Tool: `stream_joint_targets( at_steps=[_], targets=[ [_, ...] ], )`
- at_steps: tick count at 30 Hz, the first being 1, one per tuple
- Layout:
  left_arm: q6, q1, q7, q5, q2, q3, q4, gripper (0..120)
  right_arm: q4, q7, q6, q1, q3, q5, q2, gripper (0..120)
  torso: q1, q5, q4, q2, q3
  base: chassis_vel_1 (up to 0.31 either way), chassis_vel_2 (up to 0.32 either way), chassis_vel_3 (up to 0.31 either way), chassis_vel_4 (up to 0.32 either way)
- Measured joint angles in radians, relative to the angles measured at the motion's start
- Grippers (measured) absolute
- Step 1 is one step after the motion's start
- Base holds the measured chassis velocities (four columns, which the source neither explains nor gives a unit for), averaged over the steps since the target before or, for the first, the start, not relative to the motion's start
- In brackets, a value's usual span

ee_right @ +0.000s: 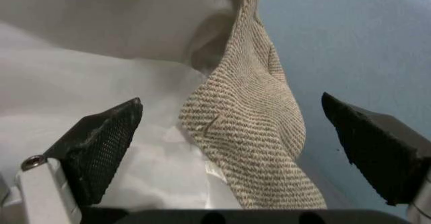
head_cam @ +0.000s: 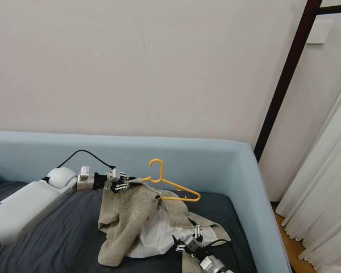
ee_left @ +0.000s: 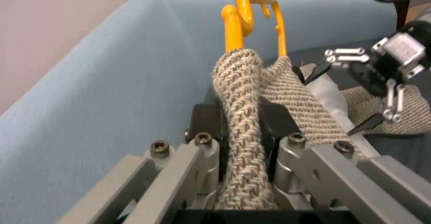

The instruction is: Pick up the clothes from the sofa and hang them on the clothes hanger.

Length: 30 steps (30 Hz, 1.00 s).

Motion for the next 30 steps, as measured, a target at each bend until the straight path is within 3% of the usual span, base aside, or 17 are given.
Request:
stream_joint_targets(
  at_steps=[8,14,16,22,23,25,30],
  targets=[
    [0.005,0.0,0.0,-0.002,0.003,-0.002,-0.004,10,-0.118,0.015,-0.012,0.058,-0.009,-0.037,0.065,98,0.0,0.0002,0.0001,0.0,0.0,0.0,0.0,0.0,0.0],
    [0.009,-0.001,0.0,-0.005,0.003,-0.002,-0.004,10,-0.161,0.021,-0.011,0.075,-0.01,-0.063,0.094,86,0.0,0.0002,0.0,0.0,0.0,0.0,0.0,0.0,0.0],
    [0.01,-0.001,0.0,-0.006,0.003,-0.003,-0.003,10,-0.182,0.018,-0.009,0.092,-0.017,-0.074,0.104,74,0.0,0.0002,0.0001,0.0,0.0,0.0,0.0,0.0,0.0],
    [0.011,-0.001,0.0,-0.007,0.004,-0.005,-0.003,10,-0.205,0.017,-0.006,0.104,-0.023,-0.083,0.11,57,0.0,0.0001,0.0001,0.0,0.0,0.0,0.0,0.0,0.0],
    [0.012,-0.001,0.001,-0.007,0.005,-0.006,-0.003,10,-0.209,0.017,-0.006,0.104,-0.024,-0.085,0.109,49,0.0,0.0002,0.0,0.0,0.0,0.0,0.0,0.0,0.0],
    [0.012,-0.001,0.001,-0.007,0.005,-0.006,-0.001,10,-0.212,0.017,-0.006,0.104,-0.024,-0.086,0.108,46,0.0,0.0002,0.0001,0.0,0.0,0.0,0.0,0.0,0.0],
    [0.015,0.001,0.001,-0.008,0.006,-0.008,-0.008,10,-0.229,0.015,-0.011,0.109,-0.027,-0.082,0.107,21,0.0,0.0002,0.0001,0.0,0.0,0.0,0.0,0.0,0.0]
  ],
)
